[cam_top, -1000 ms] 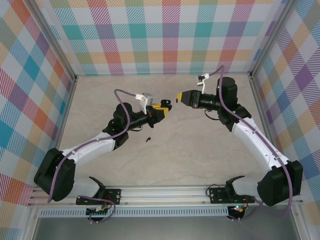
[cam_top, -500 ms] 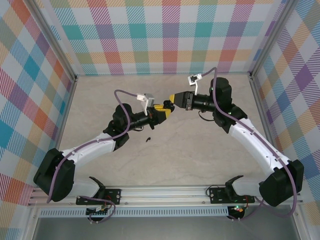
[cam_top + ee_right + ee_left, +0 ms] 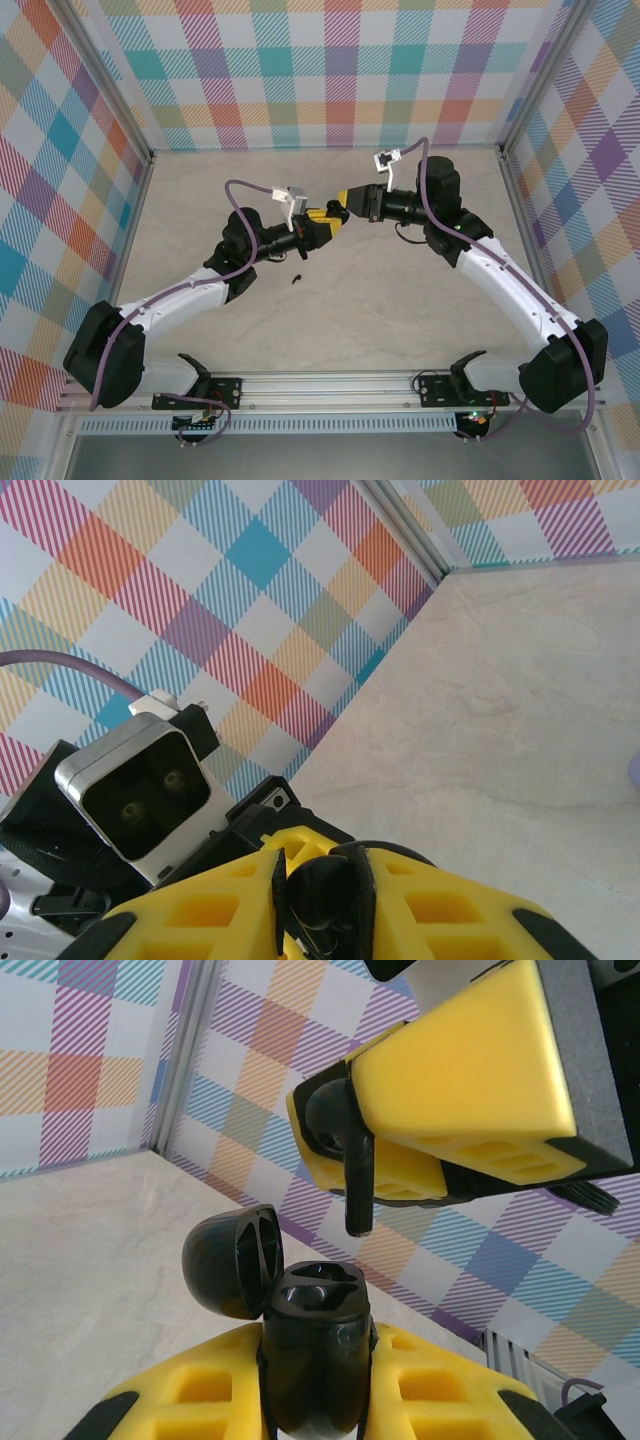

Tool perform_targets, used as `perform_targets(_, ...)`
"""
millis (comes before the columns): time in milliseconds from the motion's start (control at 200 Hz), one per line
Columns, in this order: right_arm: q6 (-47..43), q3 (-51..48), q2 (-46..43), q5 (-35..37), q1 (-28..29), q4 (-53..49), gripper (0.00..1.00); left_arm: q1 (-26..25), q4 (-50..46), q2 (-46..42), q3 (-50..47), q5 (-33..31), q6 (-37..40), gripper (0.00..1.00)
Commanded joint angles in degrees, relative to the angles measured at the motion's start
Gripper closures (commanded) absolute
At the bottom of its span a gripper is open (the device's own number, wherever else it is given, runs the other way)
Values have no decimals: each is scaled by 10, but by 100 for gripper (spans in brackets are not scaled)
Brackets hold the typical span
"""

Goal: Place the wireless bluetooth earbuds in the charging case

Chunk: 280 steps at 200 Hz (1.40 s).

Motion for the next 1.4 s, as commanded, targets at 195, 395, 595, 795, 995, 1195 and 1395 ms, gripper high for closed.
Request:
perform_targets(195,-15,26,5,-4,8,-3,73,-7,28,-20,0,13,10,91)
perform_targets(395,-15,23,10,-1,10,-6,73,-7,29,-21,0,10,8,91)
perform_targets(595,-16,24,15,-3,12,-5,73,-7,29,-22,0,10,8,91)
perform_targets(795,-17,24,16,-2,13,-10,73,-7,29,-24,-1,0,7,91)
perform_targets(995,-20,23,16,-1,13,-17,73,-7,32,-25,-1,-4,6,91)
perform_targets(1195,-24,23,15,2,13,-24,73,-7,31,-27,-2,-10,8,91)
perform_targets(1395,-27,26,12,12,13,-31,73,-7,24,-28,-2,-12,13,92)
